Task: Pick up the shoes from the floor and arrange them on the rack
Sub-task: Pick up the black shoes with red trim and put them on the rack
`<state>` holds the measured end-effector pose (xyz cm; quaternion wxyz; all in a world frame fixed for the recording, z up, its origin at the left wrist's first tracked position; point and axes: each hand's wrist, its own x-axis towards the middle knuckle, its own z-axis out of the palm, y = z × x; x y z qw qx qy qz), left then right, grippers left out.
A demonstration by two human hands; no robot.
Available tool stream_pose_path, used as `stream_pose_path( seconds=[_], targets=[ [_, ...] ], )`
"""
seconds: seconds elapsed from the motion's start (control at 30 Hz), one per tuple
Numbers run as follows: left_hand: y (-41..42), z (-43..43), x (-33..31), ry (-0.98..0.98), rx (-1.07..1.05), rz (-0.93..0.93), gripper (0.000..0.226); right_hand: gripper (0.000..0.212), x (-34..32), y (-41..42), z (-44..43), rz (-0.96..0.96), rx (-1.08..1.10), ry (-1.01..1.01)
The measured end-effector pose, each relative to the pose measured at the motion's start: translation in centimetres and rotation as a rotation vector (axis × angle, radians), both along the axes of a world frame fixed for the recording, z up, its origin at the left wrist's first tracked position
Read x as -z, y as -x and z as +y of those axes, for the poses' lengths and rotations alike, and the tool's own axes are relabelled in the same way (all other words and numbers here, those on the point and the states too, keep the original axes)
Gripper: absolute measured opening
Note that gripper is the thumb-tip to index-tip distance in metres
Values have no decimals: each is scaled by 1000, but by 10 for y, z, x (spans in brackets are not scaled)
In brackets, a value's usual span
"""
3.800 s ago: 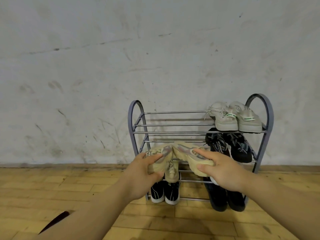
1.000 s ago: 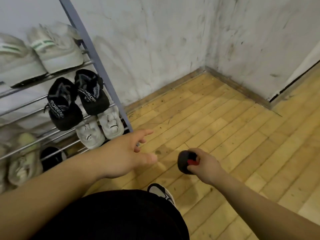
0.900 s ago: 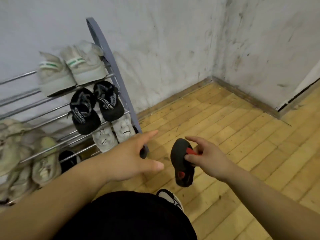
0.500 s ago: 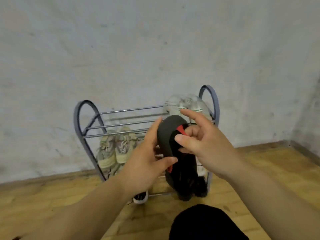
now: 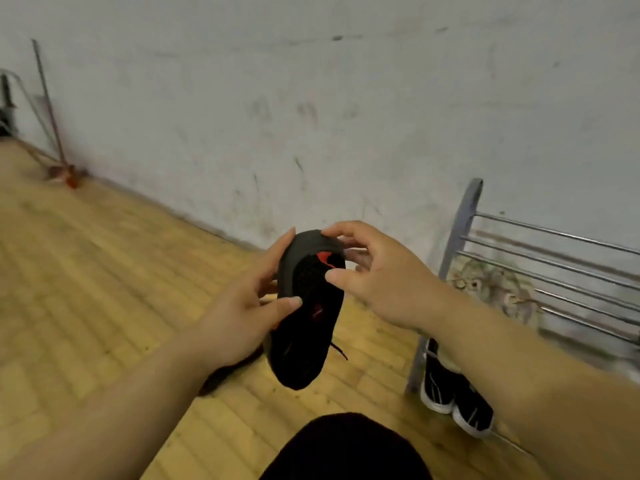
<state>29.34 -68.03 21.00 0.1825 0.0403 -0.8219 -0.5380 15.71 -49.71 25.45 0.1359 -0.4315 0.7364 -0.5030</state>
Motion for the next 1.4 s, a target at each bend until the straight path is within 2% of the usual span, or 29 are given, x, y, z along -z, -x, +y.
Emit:
stream_pose_path(
  seconds=[0.2,0.33,0.47,0.63,0.77,1.0,1.1,1.17,1.27,1.4],
  targets=[
    [-40,-86,73,-205,-219,-82,63,38,67,-6,-117,-67,-140,-174],
    [-38,-124,131,-273,-174,-213,60,33,128,7,-158,-148,-153,-329],
    [-18,-161,206,-323,-136,-396,58,28,204,23,-177,-243,-62,-435],
    [14,-218,309,38,-262,-731,74,26,307,35,-175,-367,127,-559],
    [44,-253,375,370,-180,-1085,79,23,366,46,-168,-419,243,-647],
    [86,-261,424,644,-75,-1377,72,26,405,53,-155,-496,305,-691],
    [77,-260,430,788,-122,-1369,67,28,406,52,-145,-513,333,-686],
    [68,-255,427,800,-99,-1314,65,28,403,49,-137,-518,349,-686],
    [40,-221,420,714,-19,-1252,71,28,397,43,-120,-513,399,-701],
    [-32,-142,422,499,101,-1136,74,25,390,32,-88,-517,469,-703]
  ],
)
